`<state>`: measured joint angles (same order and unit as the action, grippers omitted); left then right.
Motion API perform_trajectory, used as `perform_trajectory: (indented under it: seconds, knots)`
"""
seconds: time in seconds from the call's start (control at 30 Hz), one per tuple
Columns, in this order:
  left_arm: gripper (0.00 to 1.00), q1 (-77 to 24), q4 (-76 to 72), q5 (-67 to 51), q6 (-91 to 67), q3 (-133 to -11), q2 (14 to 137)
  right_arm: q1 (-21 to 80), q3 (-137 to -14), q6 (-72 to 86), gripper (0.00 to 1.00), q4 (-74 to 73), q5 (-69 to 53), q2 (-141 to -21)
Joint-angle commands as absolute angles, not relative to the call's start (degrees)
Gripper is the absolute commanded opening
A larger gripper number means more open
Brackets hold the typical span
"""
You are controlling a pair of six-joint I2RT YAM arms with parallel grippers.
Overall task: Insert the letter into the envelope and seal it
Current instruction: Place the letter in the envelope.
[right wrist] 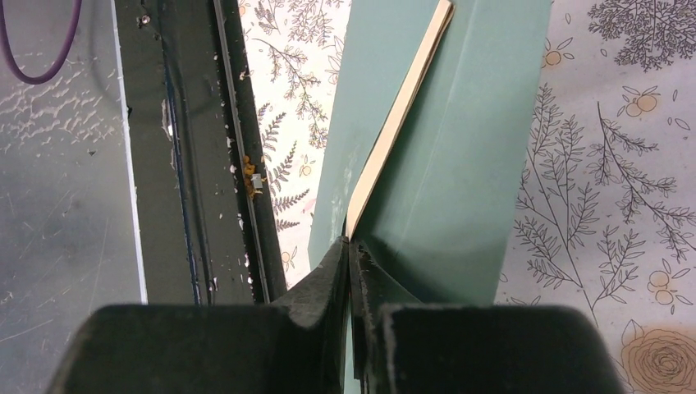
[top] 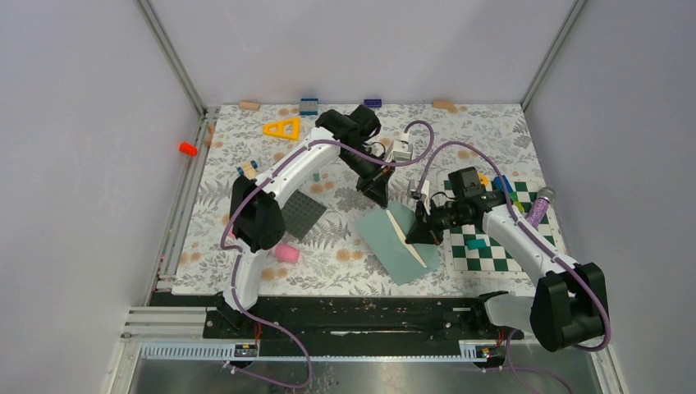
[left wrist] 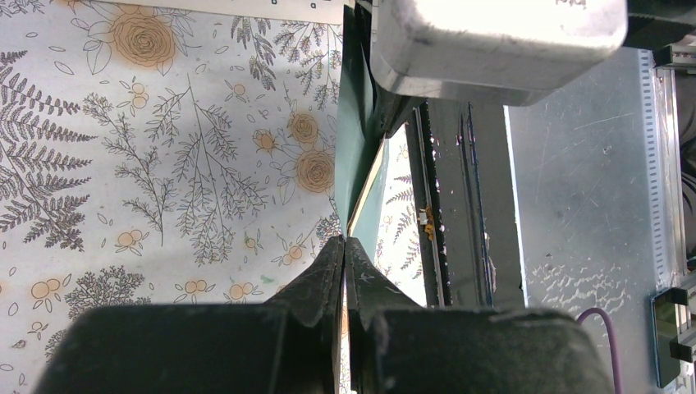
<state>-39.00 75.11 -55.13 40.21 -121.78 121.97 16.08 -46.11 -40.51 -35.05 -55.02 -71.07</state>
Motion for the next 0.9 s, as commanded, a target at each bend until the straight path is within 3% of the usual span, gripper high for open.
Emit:
perform_trajectory:
  seconds: [0.0,0.87]
  knots:
    - [0.00,-38.9,74.5,-57.3,41.3,-122.7,118.8,15.9,-47.1,-39.7,0.05,-33.2,-57.0,-70.6]
    - [0.00,-38.9,74.5,-57.3,41.3,-122.6,119.0,17.0,-47.7,-39.7,0.05,-33.1,-56.2,-72.3]
